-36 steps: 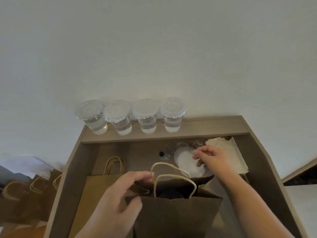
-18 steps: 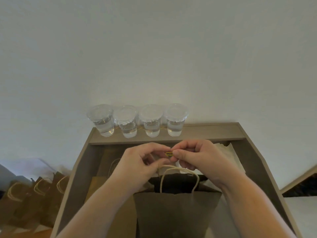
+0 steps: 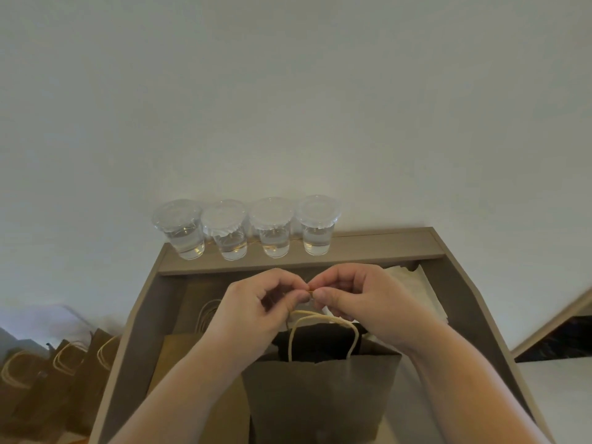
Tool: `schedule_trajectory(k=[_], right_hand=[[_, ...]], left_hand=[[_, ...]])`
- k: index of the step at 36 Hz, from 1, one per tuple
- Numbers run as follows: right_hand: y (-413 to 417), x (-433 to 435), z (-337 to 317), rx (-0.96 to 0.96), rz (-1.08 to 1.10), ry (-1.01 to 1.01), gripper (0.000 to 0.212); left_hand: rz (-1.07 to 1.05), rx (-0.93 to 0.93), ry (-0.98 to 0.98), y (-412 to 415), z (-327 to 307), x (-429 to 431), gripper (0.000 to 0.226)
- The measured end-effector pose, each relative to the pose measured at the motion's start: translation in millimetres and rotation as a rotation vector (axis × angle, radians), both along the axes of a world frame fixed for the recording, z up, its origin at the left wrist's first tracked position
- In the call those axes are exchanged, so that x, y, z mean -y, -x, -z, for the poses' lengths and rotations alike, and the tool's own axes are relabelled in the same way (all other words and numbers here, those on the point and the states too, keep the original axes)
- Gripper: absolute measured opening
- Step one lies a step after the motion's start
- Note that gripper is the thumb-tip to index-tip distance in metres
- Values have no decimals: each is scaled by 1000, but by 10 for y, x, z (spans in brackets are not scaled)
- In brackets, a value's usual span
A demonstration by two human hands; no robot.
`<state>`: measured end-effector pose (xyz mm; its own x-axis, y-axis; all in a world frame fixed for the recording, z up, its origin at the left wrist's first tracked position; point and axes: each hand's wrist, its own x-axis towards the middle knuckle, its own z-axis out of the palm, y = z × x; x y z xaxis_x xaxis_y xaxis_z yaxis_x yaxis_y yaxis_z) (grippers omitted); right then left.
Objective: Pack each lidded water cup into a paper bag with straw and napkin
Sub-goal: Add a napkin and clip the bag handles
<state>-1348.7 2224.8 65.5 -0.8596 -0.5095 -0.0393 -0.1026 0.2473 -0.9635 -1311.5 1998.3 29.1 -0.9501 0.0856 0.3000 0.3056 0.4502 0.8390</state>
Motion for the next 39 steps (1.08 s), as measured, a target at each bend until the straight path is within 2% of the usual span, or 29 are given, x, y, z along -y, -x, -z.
schedule_trajectory(k=[4,9,13,16,19,25,29,32,35,37,39], right_hand=[[-4,11,23,-86,21,-21,8],[-16,39,55,-166,21,-47,4],[-39,47,63,-189,17,-10,17],[-41,48,54,-175,15,8,6],[-51,40,30,-170,31,3,10],[-112,35,8,-357,52,-154,22],[-145,62,-9,-465,47,-232,20],[-122,66,3,-482,60,-285,21],[-106,55,50,-461,67,-312,33],[-91,30,101,-438,110,-312,37],[-62,-15,151,-416,171,-316,35]], left_hand=[[8,109,-141,-3,-31,-42,20],[28,159,-146,-20,-66,-52,19],[39,171,-150,-28,-117,-57,12],[55,176,-152,-44,-140,-42,7],[55,193,-132,-56,-169,-34,8],[43,227,-94,-50,-186,-47,11],[51,255,-92,-35,-205,-59,11],[25,280,-75,-34,-230,-73,14],[6,248,-3,-64,-237,-69,14],[-12,187,66,-129,-246,6,24],[25,175,121,-231,-245,156,47]])
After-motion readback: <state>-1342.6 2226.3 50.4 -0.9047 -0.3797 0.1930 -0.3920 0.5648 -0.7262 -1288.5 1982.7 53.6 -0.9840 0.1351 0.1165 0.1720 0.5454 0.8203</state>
